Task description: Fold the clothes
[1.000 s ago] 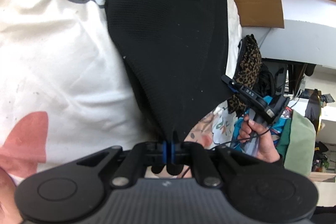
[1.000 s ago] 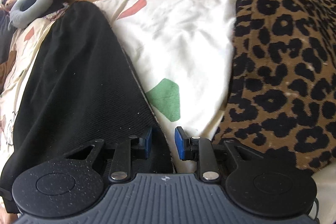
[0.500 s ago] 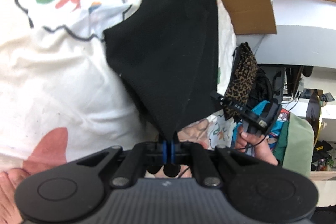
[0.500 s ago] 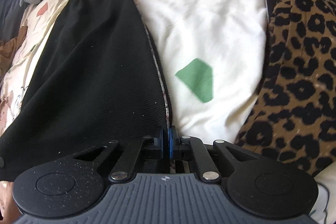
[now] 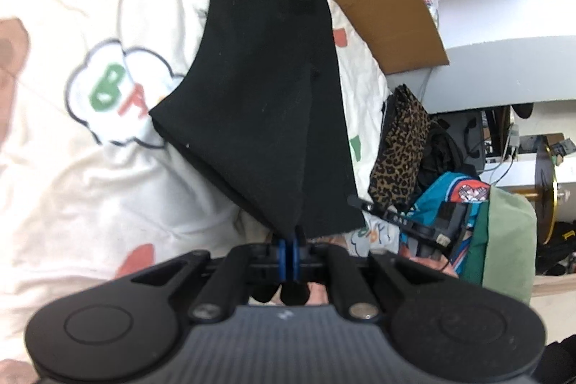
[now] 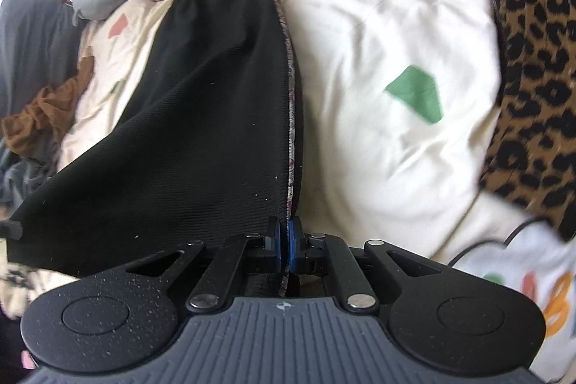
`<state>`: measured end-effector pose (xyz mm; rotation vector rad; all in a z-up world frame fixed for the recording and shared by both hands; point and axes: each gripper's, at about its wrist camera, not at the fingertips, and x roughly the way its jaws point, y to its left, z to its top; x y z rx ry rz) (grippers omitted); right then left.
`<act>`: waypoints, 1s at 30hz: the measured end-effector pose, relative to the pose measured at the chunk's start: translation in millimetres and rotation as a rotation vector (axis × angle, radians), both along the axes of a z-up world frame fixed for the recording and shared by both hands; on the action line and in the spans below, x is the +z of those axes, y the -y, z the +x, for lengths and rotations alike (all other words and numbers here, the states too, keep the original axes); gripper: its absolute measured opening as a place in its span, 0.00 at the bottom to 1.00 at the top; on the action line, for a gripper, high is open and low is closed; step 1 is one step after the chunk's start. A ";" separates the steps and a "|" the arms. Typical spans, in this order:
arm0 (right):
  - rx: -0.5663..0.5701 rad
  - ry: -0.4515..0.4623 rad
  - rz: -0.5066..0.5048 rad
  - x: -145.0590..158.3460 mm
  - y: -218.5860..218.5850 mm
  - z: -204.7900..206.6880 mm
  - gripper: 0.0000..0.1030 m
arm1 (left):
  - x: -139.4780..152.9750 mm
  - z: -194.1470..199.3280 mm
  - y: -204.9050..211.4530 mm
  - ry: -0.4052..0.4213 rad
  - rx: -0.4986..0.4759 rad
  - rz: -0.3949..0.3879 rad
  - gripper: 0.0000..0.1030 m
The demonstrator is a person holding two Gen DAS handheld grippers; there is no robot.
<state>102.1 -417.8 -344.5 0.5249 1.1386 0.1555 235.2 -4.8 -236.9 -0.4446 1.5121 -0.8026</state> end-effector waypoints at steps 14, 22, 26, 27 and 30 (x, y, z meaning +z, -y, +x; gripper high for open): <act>0.092 -0.035 0.027 -1.5 -49.3 -21.4 0.02 | -42.1 0.4 -60.4 -0.007 0.040 0.240 0.04; 0.091 -0.060 0.001 -21.3 -64.6 -21.0 0.07 | -83.5 4.8 -67.5 -0.002 0.018 0.320 0.04; 0.056 -0.075 0.017 -29.3 -61.7 -19.3 0.16 | -89.6 6.6 -64.2 0.009 -0.001 0.340 0.04; 0.045 -0.074 0.021 -31.4 -59.9 -18.9 0.23 | -90.7 7.1 -64.4 0.010 -0.001 0.342 0.04; 0.018 -0.069 0.055 -38.0 -52.6 -17.0 0.36 | -94.8 7.5 -66.4 0.010 0.005 0.343 0.04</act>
